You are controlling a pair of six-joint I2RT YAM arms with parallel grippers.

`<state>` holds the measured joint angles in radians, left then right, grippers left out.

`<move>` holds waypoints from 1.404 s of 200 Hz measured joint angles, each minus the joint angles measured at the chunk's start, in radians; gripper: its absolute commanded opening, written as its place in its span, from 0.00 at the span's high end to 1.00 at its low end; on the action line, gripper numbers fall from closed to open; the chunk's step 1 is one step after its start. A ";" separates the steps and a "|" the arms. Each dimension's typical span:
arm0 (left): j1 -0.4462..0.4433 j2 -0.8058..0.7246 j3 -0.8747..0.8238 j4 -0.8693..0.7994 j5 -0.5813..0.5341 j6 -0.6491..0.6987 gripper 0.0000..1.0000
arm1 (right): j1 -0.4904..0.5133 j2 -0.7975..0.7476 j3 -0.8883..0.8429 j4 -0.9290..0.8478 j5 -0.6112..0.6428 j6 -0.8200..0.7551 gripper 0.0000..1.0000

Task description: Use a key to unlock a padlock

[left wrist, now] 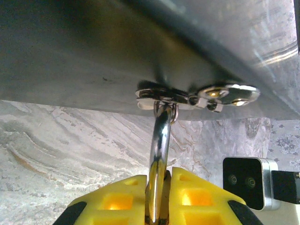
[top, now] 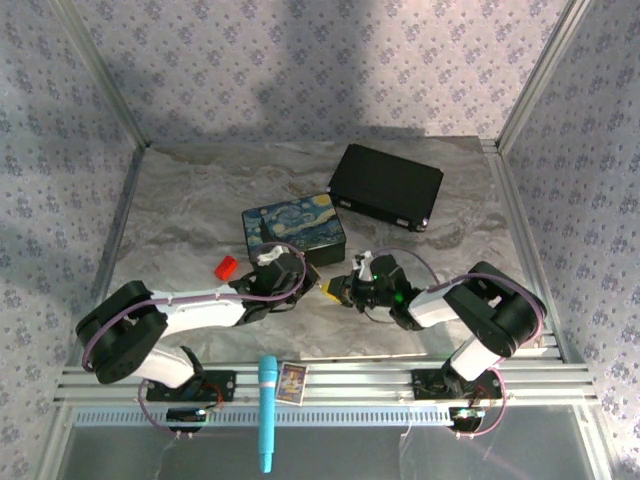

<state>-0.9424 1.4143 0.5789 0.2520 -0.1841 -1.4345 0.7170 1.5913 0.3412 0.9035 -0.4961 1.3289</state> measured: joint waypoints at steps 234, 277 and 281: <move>0.032 0.002 -0.007 0.028 0.026 -0.015 1.00 | -0.034 0.060 0.016 0.101 -0.051 0.022 1.00; 0.039 -0.013 -0.037 0.040 0.024 -0.027 1.00 | -0.061 0.175 0.032 0.230 -0.130 0.064 1.00; 0.039 -0.016 -0.040 0.042 0.023 -0.030 1.00 | -0.063 0.179 0.034 0.234 -0.137 0.066 1.00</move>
<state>-0.9031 1.3979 0.5388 0.2939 -0.1612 -1.4643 0.6544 1.7702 0.3756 1.1378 -0.6327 1.3945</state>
